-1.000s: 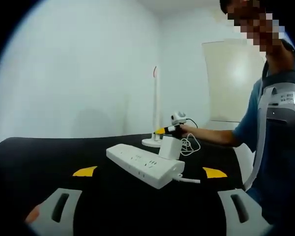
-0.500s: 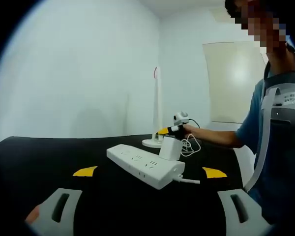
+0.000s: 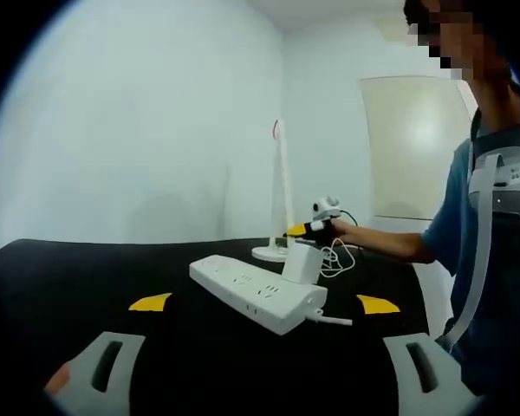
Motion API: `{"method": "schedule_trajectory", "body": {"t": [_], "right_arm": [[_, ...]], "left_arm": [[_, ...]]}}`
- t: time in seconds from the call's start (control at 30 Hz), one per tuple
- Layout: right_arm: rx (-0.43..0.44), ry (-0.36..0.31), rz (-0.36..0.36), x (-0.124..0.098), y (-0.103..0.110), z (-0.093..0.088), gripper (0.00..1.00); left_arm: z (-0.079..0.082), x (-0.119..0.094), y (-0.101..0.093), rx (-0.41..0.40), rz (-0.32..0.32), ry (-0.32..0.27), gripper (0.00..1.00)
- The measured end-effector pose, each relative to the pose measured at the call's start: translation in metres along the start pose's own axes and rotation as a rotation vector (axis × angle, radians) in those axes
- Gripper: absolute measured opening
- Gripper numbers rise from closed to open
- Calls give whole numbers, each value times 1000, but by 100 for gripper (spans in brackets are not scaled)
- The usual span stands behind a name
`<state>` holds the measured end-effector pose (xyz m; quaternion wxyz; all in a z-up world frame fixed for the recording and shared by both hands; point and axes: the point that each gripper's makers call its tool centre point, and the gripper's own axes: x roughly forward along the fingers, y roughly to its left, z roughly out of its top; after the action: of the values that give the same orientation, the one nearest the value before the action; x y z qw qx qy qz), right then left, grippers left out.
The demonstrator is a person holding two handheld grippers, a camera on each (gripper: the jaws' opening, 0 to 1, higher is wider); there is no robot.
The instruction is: Insert the desk lamp plug into the socket, turn on the power strip switch, turn on the lamp switch, then turn off the lamp switch, turn off the power strip switch, and remove the plug from the socket.
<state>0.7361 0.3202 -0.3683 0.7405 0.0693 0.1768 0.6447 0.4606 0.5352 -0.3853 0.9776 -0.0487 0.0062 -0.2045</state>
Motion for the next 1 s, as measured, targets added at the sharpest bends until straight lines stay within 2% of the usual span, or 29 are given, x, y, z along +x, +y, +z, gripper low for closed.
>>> {"method": "schedule_trajectory", "body": {"t": [0.47, 1.0], "right_arm": [[19, 14, 31, -4, 14, 3, 11], [56, 25, 74, -8, 49, 3, 10]], "left_arm": [[-1, 0, 0, 4, -1, 2, 80], [-1, 1, 1, 4, -1, 3, 79]]}}
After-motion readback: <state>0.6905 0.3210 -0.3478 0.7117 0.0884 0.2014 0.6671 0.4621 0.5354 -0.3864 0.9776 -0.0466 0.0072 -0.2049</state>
